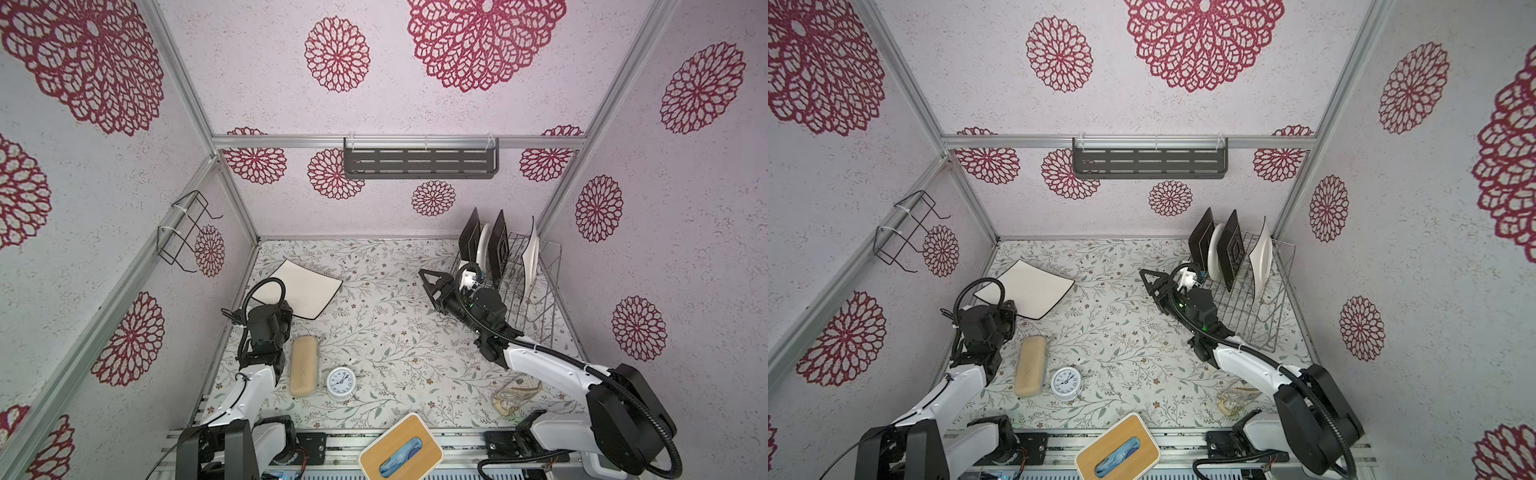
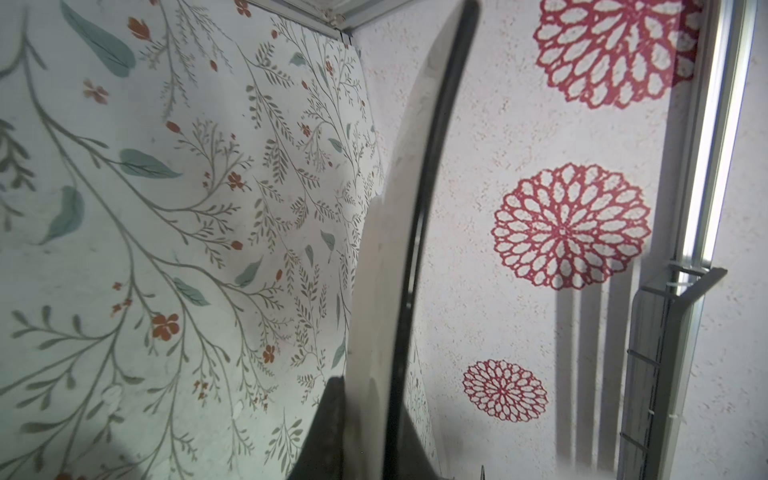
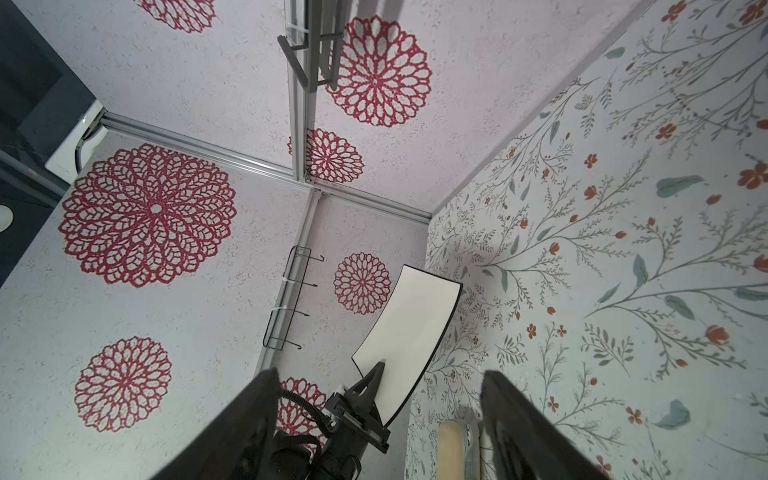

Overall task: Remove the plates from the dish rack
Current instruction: 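Carry the white plate with the left gripper toward the table corner nearest it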

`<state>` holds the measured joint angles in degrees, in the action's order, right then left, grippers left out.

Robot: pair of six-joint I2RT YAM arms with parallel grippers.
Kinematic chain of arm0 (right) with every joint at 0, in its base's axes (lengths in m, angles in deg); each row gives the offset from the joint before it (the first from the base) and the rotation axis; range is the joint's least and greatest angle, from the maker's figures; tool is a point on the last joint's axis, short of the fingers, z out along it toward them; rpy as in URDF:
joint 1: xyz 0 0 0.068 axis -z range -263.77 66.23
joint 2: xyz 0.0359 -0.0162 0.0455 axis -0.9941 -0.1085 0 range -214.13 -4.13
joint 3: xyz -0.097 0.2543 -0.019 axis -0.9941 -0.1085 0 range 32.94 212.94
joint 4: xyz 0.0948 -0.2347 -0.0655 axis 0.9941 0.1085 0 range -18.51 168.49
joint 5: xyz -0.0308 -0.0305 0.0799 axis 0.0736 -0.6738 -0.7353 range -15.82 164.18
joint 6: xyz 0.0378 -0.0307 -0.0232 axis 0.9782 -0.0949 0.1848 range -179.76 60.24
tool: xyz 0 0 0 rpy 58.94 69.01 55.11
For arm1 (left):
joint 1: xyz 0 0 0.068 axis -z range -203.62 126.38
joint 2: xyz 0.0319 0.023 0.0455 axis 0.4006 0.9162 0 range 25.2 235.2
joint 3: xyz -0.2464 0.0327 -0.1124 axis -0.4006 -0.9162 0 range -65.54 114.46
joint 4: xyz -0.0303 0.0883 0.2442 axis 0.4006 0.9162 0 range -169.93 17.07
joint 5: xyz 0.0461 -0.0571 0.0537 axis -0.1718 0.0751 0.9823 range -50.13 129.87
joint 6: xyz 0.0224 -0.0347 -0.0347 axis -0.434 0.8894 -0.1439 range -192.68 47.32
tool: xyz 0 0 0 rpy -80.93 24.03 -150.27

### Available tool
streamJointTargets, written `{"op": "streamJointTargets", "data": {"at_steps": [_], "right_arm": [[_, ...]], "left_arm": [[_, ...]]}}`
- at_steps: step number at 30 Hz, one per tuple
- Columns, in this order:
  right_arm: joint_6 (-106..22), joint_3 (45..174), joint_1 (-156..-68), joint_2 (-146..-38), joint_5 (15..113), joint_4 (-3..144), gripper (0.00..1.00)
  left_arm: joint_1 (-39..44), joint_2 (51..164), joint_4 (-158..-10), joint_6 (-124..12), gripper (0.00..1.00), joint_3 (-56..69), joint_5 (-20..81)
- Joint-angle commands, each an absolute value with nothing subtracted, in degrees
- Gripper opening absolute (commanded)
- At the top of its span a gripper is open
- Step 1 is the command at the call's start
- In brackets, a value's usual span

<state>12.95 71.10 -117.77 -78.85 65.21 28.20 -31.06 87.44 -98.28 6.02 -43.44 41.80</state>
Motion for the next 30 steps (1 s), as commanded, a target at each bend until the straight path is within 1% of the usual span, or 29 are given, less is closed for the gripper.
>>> {"op": "streamJointTargets", "data": {"at_steps": [1, 6, 14, 30], "right_arm": [[10.6, 73.6, -117.5, -79.4, 65.7, 27.2, 0.79], [10.3, 74.3, -117.5, -80.3, 65.0, 26.9, 0.79], [9.1, 75.8, -117.5, -81.2, 64.4, 28.5, 0.79], [9.3, 77.6, -117.5, -83.8, 60.4, 33.2, 0.8]], "left_arm": [[-32.0, 85.9, -113.1, 9.4, 0.0, -42.1, 44.5], [-32.9, 88.4, -116.0, 12.2, 0.0, -43.5, 47.0], [-34.7, 94.2, -121.0, 15.0, 0.0, -43.7, 46.5], [-37.0, 101.2, -123.2, 13.2, 0.0, -42.1, 45.7]]}}
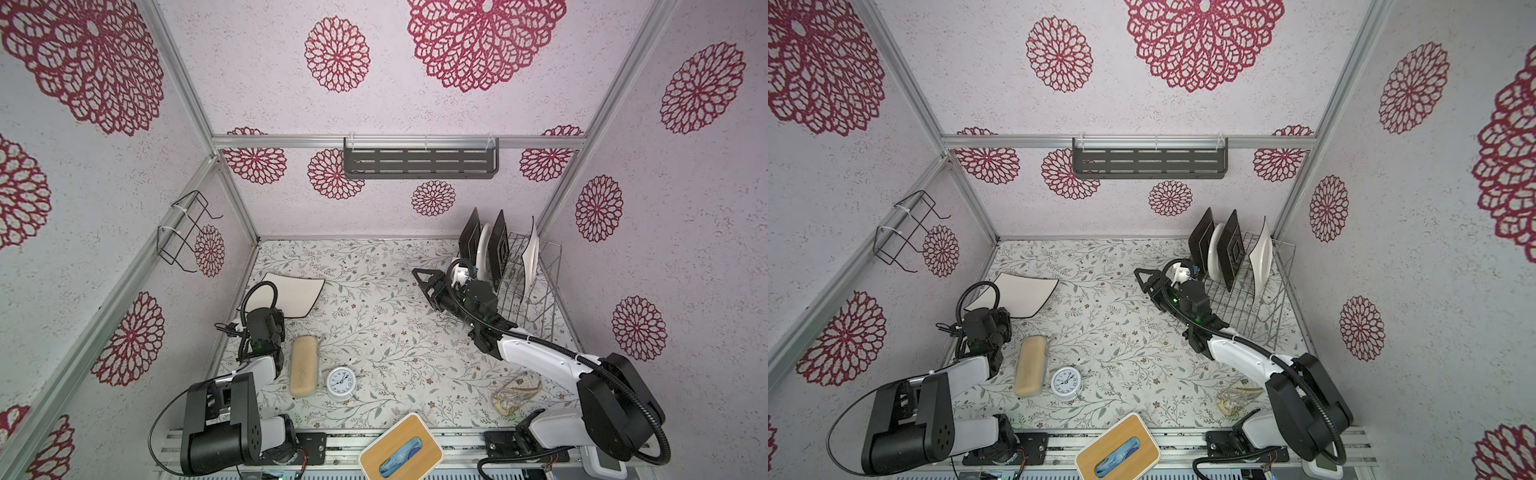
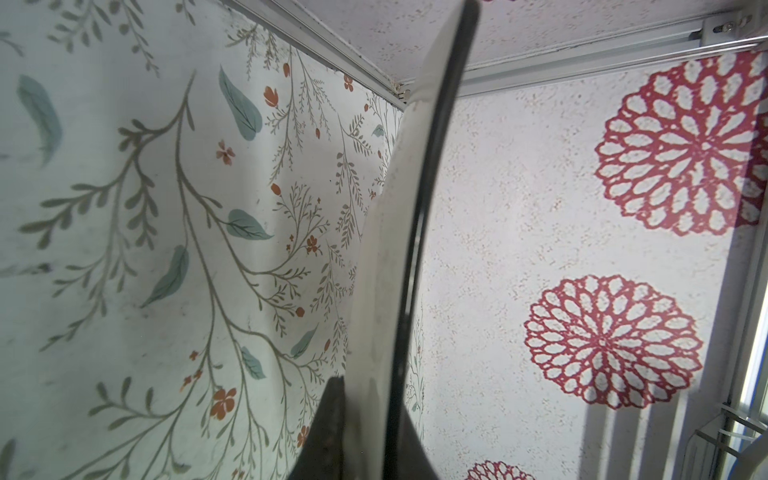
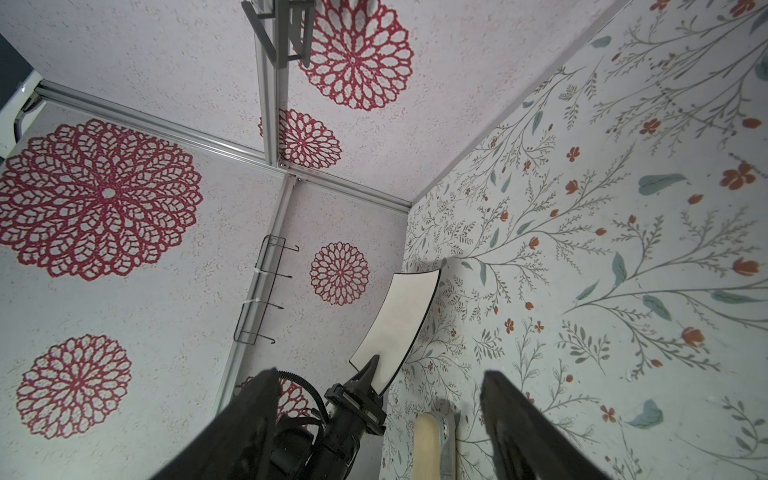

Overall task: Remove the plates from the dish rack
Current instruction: 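Carry the white plate with the left gripper toward the table corner nearest it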

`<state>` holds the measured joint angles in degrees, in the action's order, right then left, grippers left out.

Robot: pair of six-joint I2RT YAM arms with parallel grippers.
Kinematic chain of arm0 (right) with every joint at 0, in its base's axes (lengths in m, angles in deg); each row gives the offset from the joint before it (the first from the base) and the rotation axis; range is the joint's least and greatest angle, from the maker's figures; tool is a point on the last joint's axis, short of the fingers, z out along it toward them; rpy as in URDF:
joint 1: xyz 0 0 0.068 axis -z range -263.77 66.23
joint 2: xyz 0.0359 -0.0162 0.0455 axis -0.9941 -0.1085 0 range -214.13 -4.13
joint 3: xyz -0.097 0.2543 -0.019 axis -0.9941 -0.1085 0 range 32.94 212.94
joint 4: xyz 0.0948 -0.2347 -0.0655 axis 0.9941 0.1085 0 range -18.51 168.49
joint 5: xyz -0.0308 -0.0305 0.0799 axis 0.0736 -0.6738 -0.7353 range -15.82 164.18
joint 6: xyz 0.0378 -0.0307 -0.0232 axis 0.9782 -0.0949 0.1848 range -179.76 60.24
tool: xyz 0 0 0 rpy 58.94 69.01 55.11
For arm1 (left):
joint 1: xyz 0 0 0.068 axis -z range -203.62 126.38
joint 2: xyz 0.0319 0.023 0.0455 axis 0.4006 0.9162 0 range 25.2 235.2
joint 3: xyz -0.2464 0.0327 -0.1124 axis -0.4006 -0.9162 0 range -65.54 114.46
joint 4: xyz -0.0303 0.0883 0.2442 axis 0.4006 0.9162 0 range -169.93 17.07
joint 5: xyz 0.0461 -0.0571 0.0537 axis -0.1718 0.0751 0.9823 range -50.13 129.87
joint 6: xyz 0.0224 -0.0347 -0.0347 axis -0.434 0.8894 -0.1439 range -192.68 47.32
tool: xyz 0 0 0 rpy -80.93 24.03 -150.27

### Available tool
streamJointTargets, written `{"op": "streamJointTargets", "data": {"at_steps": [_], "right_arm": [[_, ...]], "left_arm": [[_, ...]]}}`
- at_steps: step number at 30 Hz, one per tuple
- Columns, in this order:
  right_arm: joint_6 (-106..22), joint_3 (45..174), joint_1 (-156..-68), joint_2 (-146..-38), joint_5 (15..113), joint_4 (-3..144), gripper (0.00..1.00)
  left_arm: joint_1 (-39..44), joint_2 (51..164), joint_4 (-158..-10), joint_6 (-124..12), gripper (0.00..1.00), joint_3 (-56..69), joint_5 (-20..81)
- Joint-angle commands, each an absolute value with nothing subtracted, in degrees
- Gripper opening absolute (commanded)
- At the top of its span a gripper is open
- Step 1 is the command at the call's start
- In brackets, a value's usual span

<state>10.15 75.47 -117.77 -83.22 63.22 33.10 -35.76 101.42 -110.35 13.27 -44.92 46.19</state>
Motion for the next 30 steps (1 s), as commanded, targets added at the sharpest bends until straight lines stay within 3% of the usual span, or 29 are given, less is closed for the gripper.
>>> {"op": "streamJointTargets", "data": {"at_steps": [1, 30], "right_arm": [[9.4, 77.6, -117.5, -84.0, 60.2, 33.3, 0.8], [8.7, 76.9, -117.6, -83.1, 60.6, 36.2, 0.79]], "left_arm": [[-37.1, 101.4, -123.2, 13.1, 0.0, -42.0, 45.6], [-40.0, 121.4, -135.7, 14.3, 0.0, -36.7, 41.5]]}}
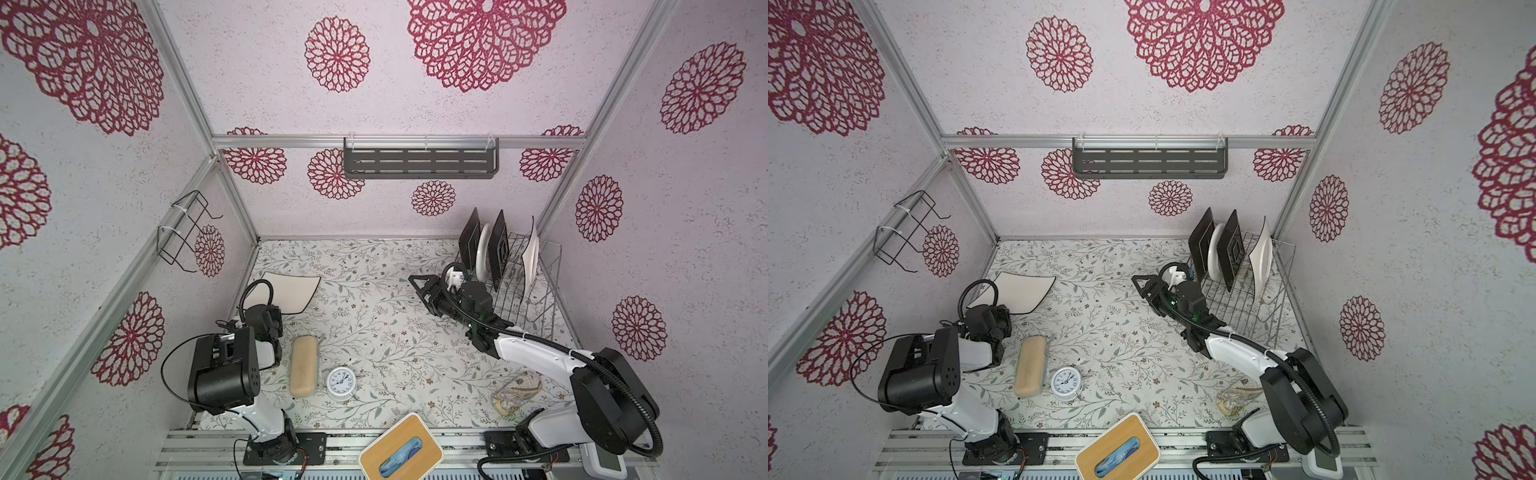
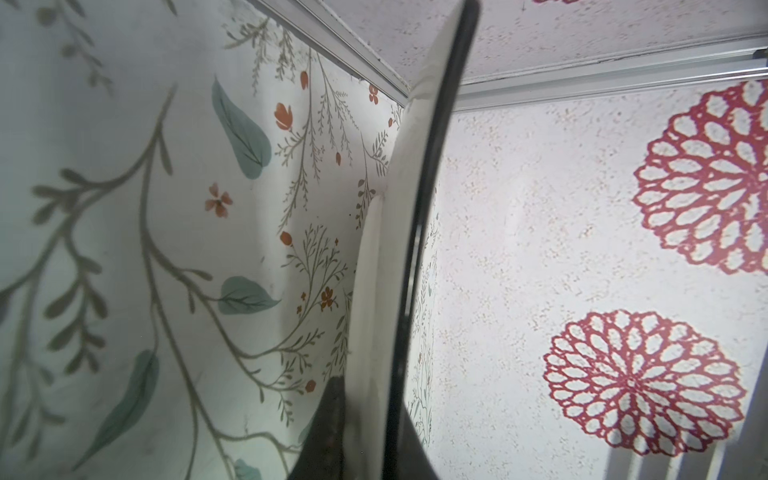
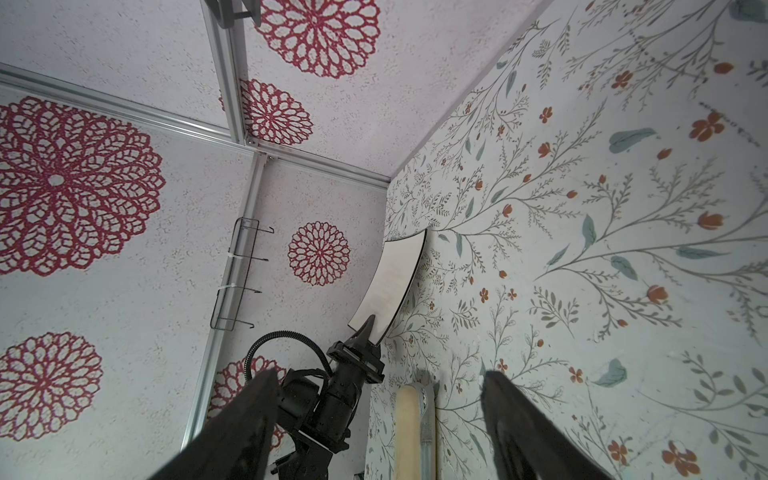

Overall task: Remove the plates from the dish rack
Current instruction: 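Carry the white plate with the left gripper toward the table corner nearest it, then lower the white plate flat onto the table and open the left gripper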

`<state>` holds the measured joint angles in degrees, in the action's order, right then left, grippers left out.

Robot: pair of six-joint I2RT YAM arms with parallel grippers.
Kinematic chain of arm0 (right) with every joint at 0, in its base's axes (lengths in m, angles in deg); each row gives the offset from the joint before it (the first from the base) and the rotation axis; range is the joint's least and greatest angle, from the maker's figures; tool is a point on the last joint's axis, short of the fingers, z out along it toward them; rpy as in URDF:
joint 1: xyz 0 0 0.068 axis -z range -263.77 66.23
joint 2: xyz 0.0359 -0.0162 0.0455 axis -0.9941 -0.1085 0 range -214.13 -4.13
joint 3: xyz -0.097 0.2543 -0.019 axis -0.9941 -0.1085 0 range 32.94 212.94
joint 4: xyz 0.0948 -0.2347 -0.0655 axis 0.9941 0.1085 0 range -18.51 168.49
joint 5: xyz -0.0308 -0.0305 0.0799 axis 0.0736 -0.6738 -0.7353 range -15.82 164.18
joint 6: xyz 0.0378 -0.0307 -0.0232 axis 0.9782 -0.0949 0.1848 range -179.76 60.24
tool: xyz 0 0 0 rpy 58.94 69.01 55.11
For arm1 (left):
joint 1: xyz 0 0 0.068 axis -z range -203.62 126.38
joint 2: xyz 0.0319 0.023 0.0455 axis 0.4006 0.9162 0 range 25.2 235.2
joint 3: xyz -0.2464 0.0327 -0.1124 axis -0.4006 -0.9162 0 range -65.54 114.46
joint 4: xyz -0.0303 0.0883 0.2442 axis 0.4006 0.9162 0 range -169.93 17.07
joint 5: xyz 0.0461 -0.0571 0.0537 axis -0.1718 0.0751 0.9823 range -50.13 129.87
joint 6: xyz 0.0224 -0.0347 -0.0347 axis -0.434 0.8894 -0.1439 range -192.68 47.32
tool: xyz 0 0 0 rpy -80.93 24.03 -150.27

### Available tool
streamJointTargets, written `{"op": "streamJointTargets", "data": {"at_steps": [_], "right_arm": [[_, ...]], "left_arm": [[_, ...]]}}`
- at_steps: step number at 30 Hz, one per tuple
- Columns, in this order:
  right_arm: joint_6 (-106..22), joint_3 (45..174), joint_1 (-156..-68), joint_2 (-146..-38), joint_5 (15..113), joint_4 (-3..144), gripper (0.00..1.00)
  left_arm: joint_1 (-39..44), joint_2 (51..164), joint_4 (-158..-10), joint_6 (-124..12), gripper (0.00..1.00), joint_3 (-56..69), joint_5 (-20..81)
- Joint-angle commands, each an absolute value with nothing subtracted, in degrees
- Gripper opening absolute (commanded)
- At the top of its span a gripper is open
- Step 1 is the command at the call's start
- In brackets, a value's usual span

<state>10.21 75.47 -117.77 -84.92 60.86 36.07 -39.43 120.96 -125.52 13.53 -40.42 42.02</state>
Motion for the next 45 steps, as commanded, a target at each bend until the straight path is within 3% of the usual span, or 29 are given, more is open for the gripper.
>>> {"op": "streamJointTargets", "data": {"at_steps": [1, 10, 19, 22, 45], "right_arm": [[8.7, 77.0, -117.6, -83.1, 60.6, 36.3, 0.8], [8.4, 76.8, -117.6, -81.9, 61.3, 37.4, 0.79], [7.8, 76.3, -117.6, -80.4, 62.0, 38.4, 0.79], [7.8, 76.1, -117.6, -80.2, 62.1, 38.4, 0.8], [7.9, 75.3, -117.6, -78.9, 62.6, 39.1, 0.82]], "left_arm": [[-40.0, 121.8, -135.0, 14.2, 0.0, -36.4, 41.8], [-40.0, 122.1, -131.1, 13.3, 0.01, -35.0, 42.3], [-39.9, 122.1, -128.9, 13.3, 0.28, -34.9, 41.1], [-39.5, 121.4, -125.8, 13.2, 0.5, -35.0, 40.6], [-39.3, 120.5, -115.0, 11.1, 0.78, -32.7, 37.5]]}}
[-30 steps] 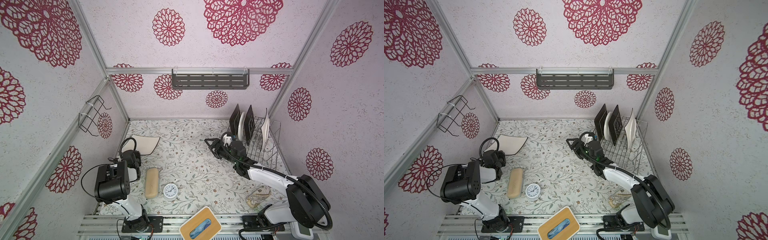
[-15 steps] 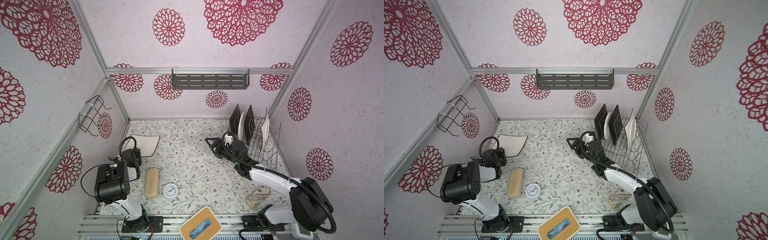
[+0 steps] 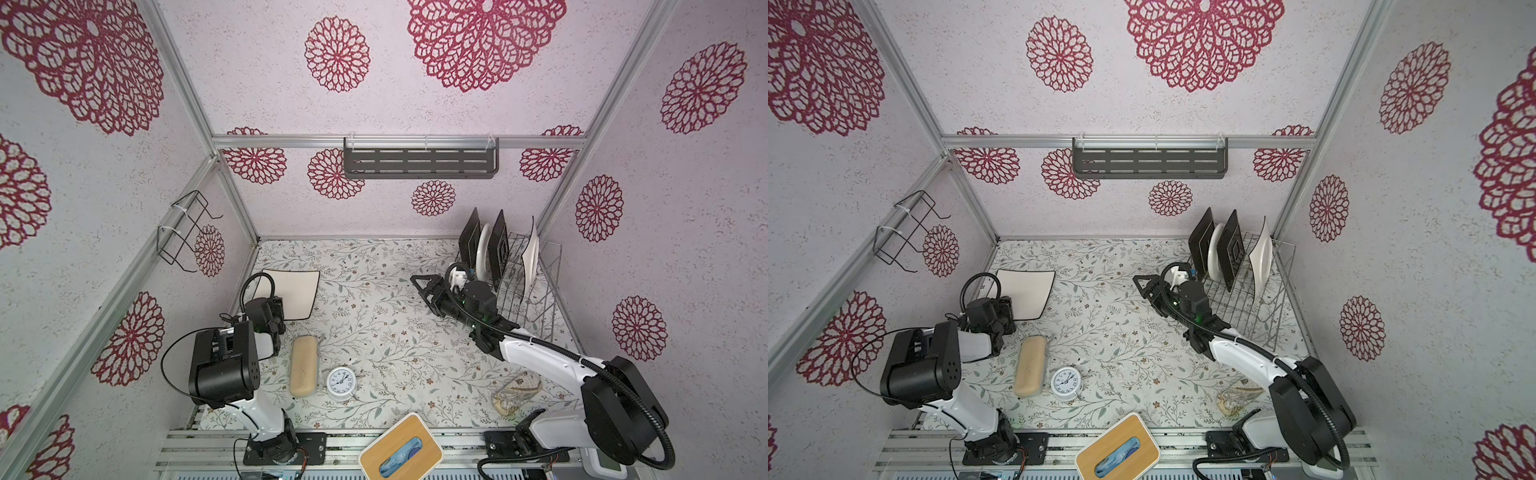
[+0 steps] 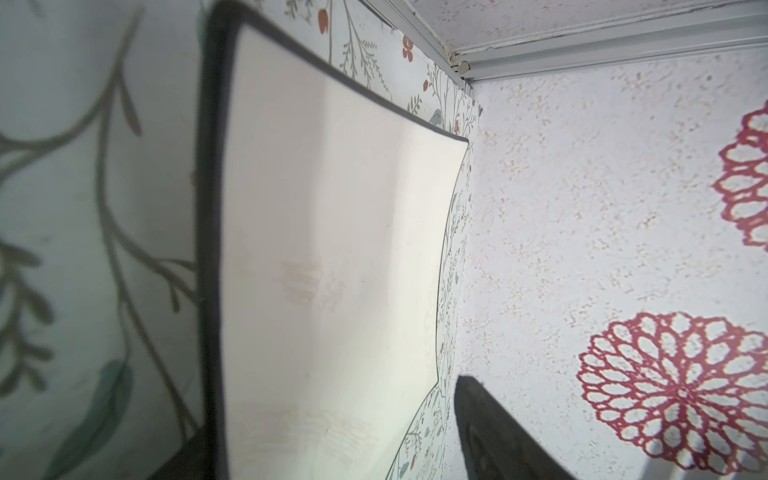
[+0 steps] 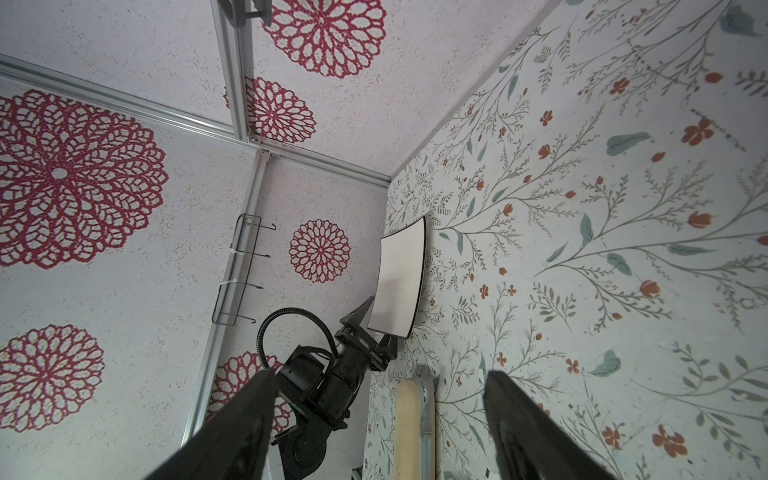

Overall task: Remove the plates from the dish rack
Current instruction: 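Lower the white plate flat onto the table and open the left gripper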

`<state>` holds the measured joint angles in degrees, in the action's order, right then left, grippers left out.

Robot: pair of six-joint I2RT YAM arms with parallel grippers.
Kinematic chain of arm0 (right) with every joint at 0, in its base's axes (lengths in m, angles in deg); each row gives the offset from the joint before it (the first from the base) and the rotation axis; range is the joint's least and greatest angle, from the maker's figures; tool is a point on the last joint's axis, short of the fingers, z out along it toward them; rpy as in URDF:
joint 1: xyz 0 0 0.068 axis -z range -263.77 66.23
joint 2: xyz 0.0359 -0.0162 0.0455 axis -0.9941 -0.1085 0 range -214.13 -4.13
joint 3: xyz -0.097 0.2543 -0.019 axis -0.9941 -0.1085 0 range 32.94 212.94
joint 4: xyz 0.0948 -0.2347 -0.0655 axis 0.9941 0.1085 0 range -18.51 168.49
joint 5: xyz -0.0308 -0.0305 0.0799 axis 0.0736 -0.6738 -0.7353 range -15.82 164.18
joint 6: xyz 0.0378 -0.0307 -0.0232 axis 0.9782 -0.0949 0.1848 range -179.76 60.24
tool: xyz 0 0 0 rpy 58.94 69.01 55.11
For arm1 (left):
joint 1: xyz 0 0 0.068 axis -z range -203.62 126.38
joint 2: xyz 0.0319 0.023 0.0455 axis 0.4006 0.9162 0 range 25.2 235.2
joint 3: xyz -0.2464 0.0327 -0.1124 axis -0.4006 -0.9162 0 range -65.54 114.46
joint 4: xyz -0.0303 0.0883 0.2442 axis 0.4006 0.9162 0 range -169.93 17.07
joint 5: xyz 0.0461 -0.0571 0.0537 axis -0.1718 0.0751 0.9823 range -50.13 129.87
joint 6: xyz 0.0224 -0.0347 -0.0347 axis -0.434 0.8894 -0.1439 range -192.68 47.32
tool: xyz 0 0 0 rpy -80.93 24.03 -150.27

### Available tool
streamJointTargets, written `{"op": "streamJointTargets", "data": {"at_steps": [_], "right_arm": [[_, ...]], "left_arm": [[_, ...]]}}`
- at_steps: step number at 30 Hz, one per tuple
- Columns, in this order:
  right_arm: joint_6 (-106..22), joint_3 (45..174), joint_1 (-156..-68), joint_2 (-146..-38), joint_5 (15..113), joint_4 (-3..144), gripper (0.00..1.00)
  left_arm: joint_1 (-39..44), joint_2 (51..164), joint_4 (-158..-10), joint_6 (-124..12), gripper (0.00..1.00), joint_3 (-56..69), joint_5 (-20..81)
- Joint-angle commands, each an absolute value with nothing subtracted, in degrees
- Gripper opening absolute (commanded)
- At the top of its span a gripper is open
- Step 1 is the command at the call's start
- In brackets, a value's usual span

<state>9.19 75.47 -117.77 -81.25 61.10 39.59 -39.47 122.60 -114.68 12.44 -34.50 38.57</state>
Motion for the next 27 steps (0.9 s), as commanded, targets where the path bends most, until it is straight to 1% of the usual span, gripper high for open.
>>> {"op": "streamJointTargets", "data": {"at_steps": [1, 3, 4, 5, 9, 21, 27], "right_arm": [[7.9, 75.3, -117.6, -78.8, 62.6, 39.2, 0.83], [7.9, 75.4, -117.6, -78.7, 62.6, 39.4, 0.83], [8.0, 75.4, -117.6, -78.6, 62.6, 39.4, 0.83], [7.9, 75.4, -117.6, -78.5, 62.6, 39.5, 0.83], [7.7, 75.1, -117.6, -77.7, 62.8, 39.9, 0.83], [6.7, 73.8, -117.6, -73.8, 64.7, 43.0, 0.83], [5.9, 72.5, -117.5, -70.2, 65.6, 45.0, 0.83]], "left_arm": [[-39.3, 120.7, -114.4, 11.0, 0.79, -32.6, 37.4], [-39.3, 121.1, -113.9, 11.1, 0.83, -32.5, 37.0], [-39.3, 121.3, -113.5, 10.8, 0.88, -32.3, 36.7], [-39.3, 121.5, -113.0, 10.7, 0.98, -32.2, 36.5], [-39.3, 121.3, -113.2, 10.7, 0.97, -33.1, 36.2], [-39.3, 116.5, -102.0, 8.1, 0.97, -33.7, 36.5], [-39.3, 113.7, -100.0, 7.1, 0.97, -36.3, 36.3]]}}
